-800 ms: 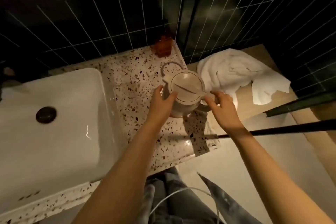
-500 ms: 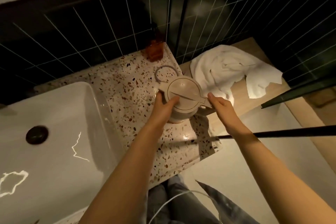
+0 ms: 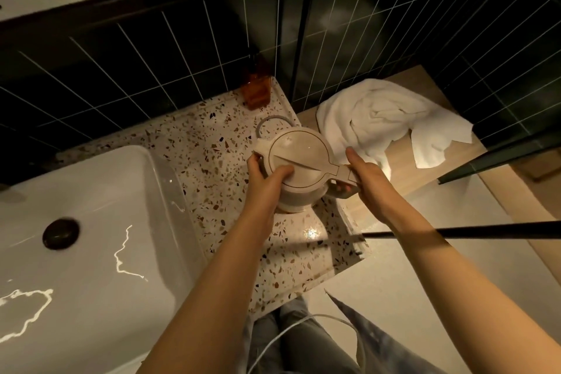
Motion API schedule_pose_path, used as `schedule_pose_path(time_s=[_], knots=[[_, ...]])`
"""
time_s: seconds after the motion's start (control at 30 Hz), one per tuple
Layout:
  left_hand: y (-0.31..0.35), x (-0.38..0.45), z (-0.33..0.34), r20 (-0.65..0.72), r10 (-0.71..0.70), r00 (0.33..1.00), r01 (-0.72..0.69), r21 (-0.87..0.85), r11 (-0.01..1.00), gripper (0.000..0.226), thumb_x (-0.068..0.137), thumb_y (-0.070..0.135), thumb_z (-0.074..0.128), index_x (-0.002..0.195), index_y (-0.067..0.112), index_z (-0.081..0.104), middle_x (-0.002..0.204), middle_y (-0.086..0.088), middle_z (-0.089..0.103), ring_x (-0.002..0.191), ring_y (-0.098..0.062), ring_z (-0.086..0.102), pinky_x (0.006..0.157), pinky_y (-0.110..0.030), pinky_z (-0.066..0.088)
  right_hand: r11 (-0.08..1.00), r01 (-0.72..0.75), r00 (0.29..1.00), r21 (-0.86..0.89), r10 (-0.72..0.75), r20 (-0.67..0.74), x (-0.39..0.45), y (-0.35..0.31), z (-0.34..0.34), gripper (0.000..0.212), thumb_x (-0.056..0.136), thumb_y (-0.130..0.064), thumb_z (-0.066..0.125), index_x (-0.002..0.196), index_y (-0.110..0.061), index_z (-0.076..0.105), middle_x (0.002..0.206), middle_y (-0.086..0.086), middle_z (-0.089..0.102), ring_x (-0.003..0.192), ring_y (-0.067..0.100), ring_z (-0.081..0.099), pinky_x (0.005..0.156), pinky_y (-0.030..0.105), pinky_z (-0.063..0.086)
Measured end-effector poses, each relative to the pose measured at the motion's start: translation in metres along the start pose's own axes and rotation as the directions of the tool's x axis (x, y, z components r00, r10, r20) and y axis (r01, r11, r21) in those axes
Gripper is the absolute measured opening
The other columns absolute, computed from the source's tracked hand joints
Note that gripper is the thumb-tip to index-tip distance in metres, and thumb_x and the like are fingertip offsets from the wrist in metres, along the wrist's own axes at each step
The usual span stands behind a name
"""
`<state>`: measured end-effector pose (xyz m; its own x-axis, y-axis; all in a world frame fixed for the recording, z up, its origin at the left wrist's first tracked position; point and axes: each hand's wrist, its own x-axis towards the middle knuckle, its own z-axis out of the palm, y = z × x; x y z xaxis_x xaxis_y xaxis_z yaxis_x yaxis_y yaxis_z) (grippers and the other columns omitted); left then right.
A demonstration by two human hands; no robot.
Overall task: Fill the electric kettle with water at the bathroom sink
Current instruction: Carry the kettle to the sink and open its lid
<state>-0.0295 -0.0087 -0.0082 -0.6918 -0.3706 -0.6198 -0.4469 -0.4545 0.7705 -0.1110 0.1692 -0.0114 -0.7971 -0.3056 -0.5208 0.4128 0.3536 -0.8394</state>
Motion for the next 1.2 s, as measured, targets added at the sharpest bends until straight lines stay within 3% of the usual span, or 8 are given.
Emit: schedule_pose_path(time_s=[0.07,0.2,0.37,0.53,0.7,0.93,1.03,1.2], knots=[[0.007,-0.008,0.0,-0.021,0.062,0.998,-0.062,-0.016,0.998,0.058,0.082,0.016,0.068,0.129,0.037,0.041,0.121,0.011,0.058,0.114,-0.015,0.054,0.096,-0.037,0.046,0.996,0.083,0.995,0.032,-0.085,0.052,-0.009,-0.008,-0.002,0.053,0.096,-0.05,0.043,0.069,-0.018,0.076,0.07,0.003,0.074,0.075,0.017,0.071,0.091,0.035,0.046],[0.022,-0.031,-0.003,-0.049,0.166,0.985,-0.168,-0.036,0.985,0.056,0.082,0.018,0.069,0.125,0.042,0.042,0.121,0.012,0.058,0.112,-0.014,0.055,0.084,-0.031,0.046,0.974,0.219,0.964,0.059,-0.225,0.143,-0.035,-0.022,-0.002,0.092,0.079,-0.073,0.049,0.071,0.018,0.052,0.069,0.04,0.05,0.067,0.04,0.052,0.081,0.045,0.042],[0.031,-0.07,-0.013,-0.119,0.277,0.953,-0.281,-0.011,0.96,0.061,0.08,0.028,0.071,0.128,0.044,0.038,0.115,0.025,0.051,0.114,-0.013,0.053,0.094,-0.036,0.046,0.942,0.323,0.907,0.093,-0.336,0.254,-0.075,-0.036,0.005,0.078,0.078,-0.069,0.054,0.06,0.007,0.047,0.06,0.022,0.042,0.059,0.024,0.04,0.064,0.03,0.036],[0.027,-0.105,-0.033,-0.202,0.302,0.932,-0.317,-0.041,0.948,0.043,0.083,0.023,0.069,0.105,0.053,0.048,0.113,0.02,0.06,0.114,-0.016,0.059,0.103,-0.045,0.046,0.927,0.34,0.86,0.158,-0.374,0.348,-0.093,-0.037,0.019,0.037,0.085,-0.034,0.053,0.049,-0.025,0.056,0.05,-0.011,0.048,0.051,0.005,0.043,0.057,0.014,0.039],[0.016,-0.143,-0.053,-0.303,0.339,0.891,-0.371,-0.054,0.927,0.058,0.081,0.029,0.066,0.135,0.028,0.045,0.126,0.006,0.063,0.116,-0.015,0.061,0.101,-0.043,0.049,0.928,0.344,0.821,0.145,-0.372,0.433,-0.105,-0.038,0.036,0.038,0.075,-0.046,0.053,0.055,-0.014,0.051,0.053,-0.009,0.049,0.054,0.008,0.045,0.057,0.014,0.04],[0.011,-0.184,-0.08,-0.494,0.382,0.781,-0.437,0.005,0.899,0.044,0.088,0.02,0.064,0.127,0.028,0.048,0.119,0.006,0.064,0.11,-0.011,0.061,0.091,-0.032,0.051,0.918,0.358,0.72,0.172,-0.388,0.575,-0.118,-0.048,0.067,0.033,0.076,-0.043,0.054,0.054,-0.019,0.059,0.054,-0.008,0.051,0.054,0.008,0.047,0.056,0.017,0.039],[0.01,-0.201,-0.097,-0.544,0.372,0.752,-0.451,-0.012,0.893,0.043,0.088,0.02,0.064,0.127,0.028,0.049,0.118,0.009,0.064,0.107,-0.007,0.062,0.086,-0.025,0.05,0.91,0.379,0.653,0.169,-0.392,0.648,-0.125,-0.053,0.086,0.04,0.079,-0.041,0.053,0.054,-0.01,0.056,0.056,-0.007,0.05,0.057,0.009,0.046,0.059,0.02,0.04],[0.009,-0.219,-0.133,-0.603,0.342,0.721,-0.45,-0.032,0.892,0.052,0.087,0.021,0.064,0.135,0.023,0.046,0.122,0.005,0.064,0.111,-0.012,0.061,0.094,-0.033,0.05,0.908,0.379,0.595,0.18,-0.388,0.703,-0.138,-0.06,0.123,0.036,0.081,-0.039,0.056,0.055,-0.015,0.06,0.059,0.004,0.051,0.061,0.017,0.047,0.066,0.028,0.04]])
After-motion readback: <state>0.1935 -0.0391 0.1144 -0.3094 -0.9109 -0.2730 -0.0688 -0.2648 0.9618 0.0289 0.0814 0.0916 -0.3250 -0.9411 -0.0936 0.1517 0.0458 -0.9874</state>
